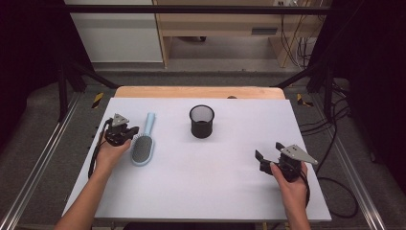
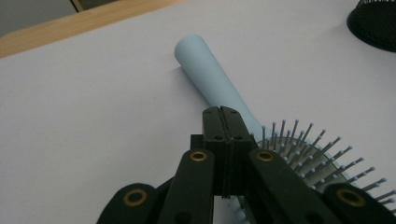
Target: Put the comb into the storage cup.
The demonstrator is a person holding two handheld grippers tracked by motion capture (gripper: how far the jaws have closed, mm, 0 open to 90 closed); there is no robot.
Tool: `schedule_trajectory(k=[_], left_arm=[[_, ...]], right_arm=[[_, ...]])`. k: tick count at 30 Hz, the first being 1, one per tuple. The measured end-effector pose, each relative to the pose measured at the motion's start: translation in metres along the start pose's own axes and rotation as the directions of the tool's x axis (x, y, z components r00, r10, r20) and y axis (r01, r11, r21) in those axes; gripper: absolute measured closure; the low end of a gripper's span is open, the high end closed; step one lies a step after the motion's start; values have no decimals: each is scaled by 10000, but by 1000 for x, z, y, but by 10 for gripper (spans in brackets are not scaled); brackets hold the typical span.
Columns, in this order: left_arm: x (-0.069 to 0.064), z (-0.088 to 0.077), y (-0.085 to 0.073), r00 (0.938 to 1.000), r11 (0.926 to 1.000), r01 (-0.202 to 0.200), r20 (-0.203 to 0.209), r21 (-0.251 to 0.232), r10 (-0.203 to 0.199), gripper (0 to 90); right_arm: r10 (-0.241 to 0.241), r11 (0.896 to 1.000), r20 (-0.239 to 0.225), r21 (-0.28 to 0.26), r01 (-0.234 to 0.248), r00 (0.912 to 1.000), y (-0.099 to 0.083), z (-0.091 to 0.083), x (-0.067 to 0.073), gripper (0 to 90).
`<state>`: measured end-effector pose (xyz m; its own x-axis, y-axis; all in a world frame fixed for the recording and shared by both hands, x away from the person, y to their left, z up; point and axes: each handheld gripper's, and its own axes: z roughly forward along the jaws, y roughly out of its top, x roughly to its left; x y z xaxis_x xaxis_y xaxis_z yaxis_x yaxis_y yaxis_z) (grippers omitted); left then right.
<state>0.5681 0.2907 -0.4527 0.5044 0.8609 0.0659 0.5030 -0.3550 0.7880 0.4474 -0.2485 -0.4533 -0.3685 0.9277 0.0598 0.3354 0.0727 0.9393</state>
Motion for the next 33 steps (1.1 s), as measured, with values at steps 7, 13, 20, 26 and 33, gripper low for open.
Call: schedule_trajectory(k=[7,13,20,26,33], left_arm=[[-3,4,-2,9996,9988,-232,171,422,225,900],[-4,1,-3,9990,9975,-358,295,608,340,900],[-8,-4,-6,9981,9967,-437,454,677,407,900],[-15,-12,-12,9976,9970,-463,540,627,429,900],[-25,-22,-20,9966,9972,-493,683,554,455,900]], right_arm=[[-7,10000,-2,22,7,10000,0,0,0,136],[-24,10000,-31,58,24,10000,0,0,1,136],[-5,10000,-23,65,6,10000,-1,1,1,136],[7,10000,-9,82,-7,10000,-1,1,1,136],[5,10000,-17,90,-5,10000,-1,0,1,136]])
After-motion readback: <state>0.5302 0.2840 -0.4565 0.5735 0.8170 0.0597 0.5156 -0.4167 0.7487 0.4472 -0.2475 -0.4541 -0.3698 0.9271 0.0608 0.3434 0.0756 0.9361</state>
